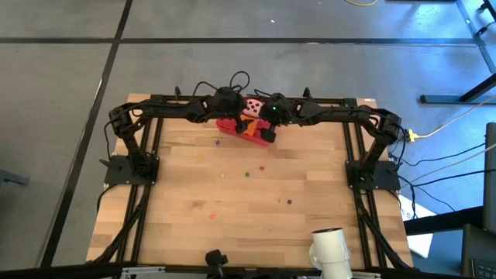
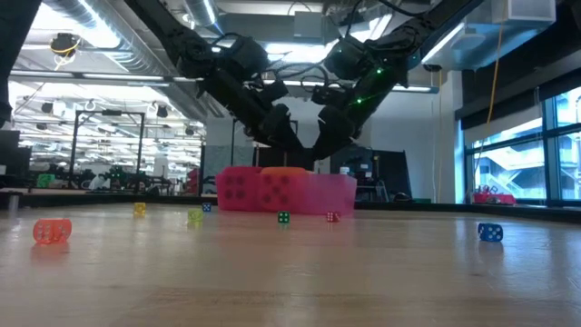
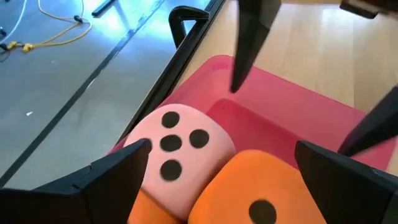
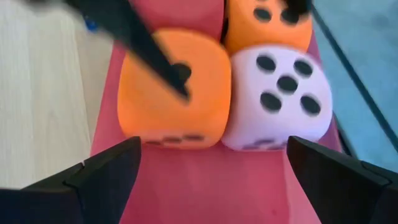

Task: Pick & Place Dice
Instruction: Put the top small blue die into the red bin

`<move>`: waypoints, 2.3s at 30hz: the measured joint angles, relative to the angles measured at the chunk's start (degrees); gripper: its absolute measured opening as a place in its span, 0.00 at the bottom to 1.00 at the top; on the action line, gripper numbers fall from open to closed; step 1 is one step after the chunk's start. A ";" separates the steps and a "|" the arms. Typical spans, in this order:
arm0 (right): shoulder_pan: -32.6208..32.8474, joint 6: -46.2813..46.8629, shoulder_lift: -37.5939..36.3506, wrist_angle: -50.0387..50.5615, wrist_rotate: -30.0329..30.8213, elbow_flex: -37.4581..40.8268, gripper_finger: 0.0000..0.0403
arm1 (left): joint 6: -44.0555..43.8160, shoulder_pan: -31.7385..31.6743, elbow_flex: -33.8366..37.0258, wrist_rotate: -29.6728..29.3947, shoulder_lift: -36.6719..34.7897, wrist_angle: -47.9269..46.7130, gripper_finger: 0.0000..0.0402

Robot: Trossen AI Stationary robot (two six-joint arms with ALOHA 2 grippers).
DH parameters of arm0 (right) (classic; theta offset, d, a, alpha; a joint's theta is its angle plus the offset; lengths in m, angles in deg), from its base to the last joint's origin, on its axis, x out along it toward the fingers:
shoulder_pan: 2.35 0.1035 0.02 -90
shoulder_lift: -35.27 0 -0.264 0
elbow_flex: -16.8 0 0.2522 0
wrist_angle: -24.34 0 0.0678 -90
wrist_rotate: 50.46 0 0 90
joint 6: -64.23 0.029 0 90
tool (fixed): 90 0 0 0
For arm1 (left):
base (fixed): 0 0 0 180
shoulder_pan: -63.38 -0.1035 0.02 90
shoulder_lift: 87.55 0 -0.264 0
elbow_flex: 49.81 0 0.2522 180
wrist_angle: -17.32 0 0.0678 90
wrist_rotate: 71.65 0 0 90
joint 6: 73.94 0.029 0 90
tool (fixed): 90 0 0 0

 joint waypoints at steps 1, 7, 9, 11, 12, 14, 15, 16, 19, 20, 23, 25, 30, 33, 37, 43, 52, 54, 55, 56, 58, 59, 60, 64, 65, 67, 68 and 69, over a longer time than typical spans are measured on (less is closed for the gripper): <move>0.37 0.00 -0.39 1.61 0.04 0.02 0.99 | -0.02 0.00 0.00 0.02 -0.77 -1.02 1.00; 4.21 1.97 -7.59 10.84 4.18 0.08 0.99 | -0.06 0.03 -0.06 0.24 -8.44 -9.70 1.00; 5.32 2.98 -10.59 14.19 4.70 0.09 0.99 | -0.19 0.05 0.03 0.23 -11.67 -13.43 1.00; 6.44 3.15 -13.50 15.42 4.70 0.04 0.99 | -0.28 0.05 0.92 0.24 -15.12 -15.17 1.00; 7.01 3.44 -14.95 17.00 4.69 0.19 0.99 | -0.56 0.05 1.72 0.22 -16.92 -15.88 1.00; 7.95 5.20 -17.78 16.56 4.42 1.53 0.99 | -1.80 0.03 3.87 0.24 -20.61 -16.43 1.00; 8.43 6.38 -19.29 16.46 4.32 2.92 0.99 | -2.28 0.05 5.55 0.20 -22.52 -16.40 1.00; 8.88 7.45 -20.66 15.51 4.31 4.50 0.99 | -2.57 0.03 7.34 0.23 -24.30 -16.16 1.00; 10.60 10.82 -24.60 11.01 4.58 11.38 0.99 | -4.81 0.98 13.87 0.23 -29.28 -14.41 1.00; 11.43 11.97 -25.76 8.39 4.53 13.83 0.99 | -6.14 1.49 16.21 0.24 -30.70 -12.92 1.00; 14.16 15.04 -28.76 0.14 3.94 20.92 0.99 | -11.37 3.19 23.05 0.37 -34.17 -8.49 1.00; 16.20 16.03 -30.40 -3.72 3.51 25.54 0.99 | -13.58 4.42 26.89 0.38 -35.81 -6.08 1.00; 19.14 19.65 -31.04 -19.31 2.49 36.37 0.99 | -15.08 6.42 33.26 0.37 -37.25 -0.48 1.00; 19.30 19.68 -30.36 -26.10 0.33 39.95 0.99 | -15.14 6.76 34.79 0.31 -37.00 1.81 1.00; 19.38 19.70 -29.53 -29.84 1.43 40.30 0.99 | -15.26 6.89 34.97 0.23 -36.68 1.78 1.00; 19.34 20.63 -26.98 -30.56 2.88 40.23 0.99 | -15.20 6.97 34.97 -3.99 -36.36 1.75 1.00; 19.34 19.47 -20.92 -33.29 -1.94 40.24 0.91 | -17.57 6.69 34.97 -13.94 -36.28 -0.34 1.00; 19.34 19.47 -19.74 -33.93 -1.95 40.24 0.88 | -16.82 6.67 34.97 -14.96 -36.28 -0.29 1.00; 19.28 19.47 -19.17 -34.25 -1.95 40.24 0.87 | -16.12 6.67 34.97 -15.48 -36.28 -0.15 1.00; 19.23 19.47 -18.51 -34.67 -1.95 40.22 0.85 | -15.53 6.68 34.97 -16.20 -36.28 0.03 1.00; 19.23 19.52 -17.19 -35.24 -1.77 40.22 0.83 | -14.83 6.67 34.97 -17.29 -36.28 0.00 1.00; 19.23 19.52 -16.52 -35.73 -1.70 40.22 0.82 | -14.38 6.67 34.97 -17.52 -36.28 -0.39 1.00; 19.23 19.53 -15.95 -36.00 -1.71 40.22 0.81 | -13.95 6.67 34.97 -17.73 -36.28 -1.19 1.00; 19.23 19.54 -15.11 -36.69 -1.73 40.22 0.78 | -12.90 6.67 34.97 -15.76 -36.18 -6.77 1.00; 19.23 19.54 -15.11 -36.75 -1.71 40.22 0.77 | -12.94 6.67 34.97 -15.01 -35.88 -8.34 1.00; 19.23 19.52 -15.11 -36.89 -1.69 40.22 0.77 | -12.33 6.83 34.95 -13.18 -34.96 -11.72 1.00; 19.23 19.46 -15.11 -37.01 -1.69 40.22 0.76 | -11.83 6.94 34.95 -12.34 -34.24 -13.02 1.00; 19.23 19.26 -15.11 -37.06 -1.65 40.22 0.76 | -11.50 7.12 34.95 -11.58 -33.22 -13.41 1.00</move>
